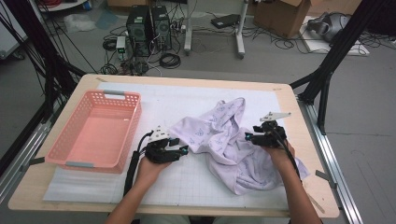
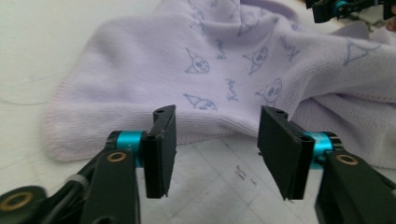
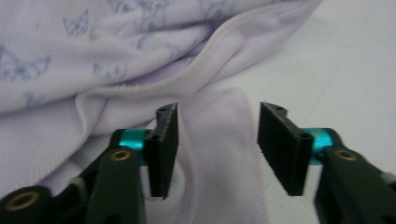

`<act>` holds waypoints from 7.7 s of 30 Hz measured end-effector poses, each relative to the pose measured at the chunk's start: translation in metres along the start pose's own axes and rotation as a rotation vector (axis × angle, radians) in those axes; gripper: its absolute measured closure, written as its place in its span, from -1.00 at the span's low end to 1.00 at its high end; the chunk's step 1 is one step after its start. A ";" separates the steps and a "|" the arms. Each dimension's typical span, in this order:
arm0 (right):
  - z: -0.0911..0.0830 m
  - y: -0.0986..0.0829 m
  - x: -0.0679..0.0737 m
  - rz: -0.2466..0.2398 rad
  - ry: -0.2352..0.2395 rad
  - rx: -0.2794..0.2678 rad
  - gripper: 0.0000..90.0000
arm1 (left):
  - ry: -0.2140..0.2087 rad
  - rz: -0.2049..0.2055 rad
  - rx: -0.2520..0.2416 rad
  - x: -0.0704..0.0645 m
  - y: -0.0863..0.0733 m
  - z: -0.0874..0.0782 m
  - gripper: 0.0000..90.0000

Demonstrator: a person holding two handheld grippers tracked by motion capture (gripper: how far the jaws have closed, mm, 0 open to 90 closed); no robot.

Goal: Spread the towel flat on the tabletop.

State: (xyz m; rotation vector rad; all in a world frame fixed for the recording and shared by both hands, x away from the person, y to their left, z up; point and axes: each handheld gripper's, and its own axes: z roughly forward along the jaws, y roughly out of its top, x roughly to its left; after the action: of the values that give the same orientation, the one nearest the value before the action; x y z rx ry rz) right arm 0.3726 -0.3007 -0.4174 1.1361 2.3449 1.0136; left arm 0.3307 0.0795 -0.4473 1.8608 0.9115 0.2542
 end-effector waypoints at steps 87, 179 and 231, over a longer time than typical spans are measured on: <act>0.040 0.047 -0.022 0.025 -0.122 0.047 0.93 | 0.311 -0.016 0.028 0.043 0.024 0.003 0.16; -0.034 -0.022 0.005 0.087 0.006 -0.125 0.22 | 0.042 0.093 0.014 -0.016 0.024 0.007 -0.01; -0.018 -0.007 0.022 0.172 0.137 -0.142 0.15 | 0.137 0.085 0.055 0.001 0.021 0.018 -0.07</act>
State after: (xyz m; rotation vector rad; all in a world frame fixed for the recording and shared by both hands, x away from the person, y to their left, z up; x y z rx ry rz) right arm 0.3446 -0.2947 -0.4100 1.2657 2.2641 1.3358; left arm 0.3514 0.0629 -0.4382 1.9539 0.9411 0.4167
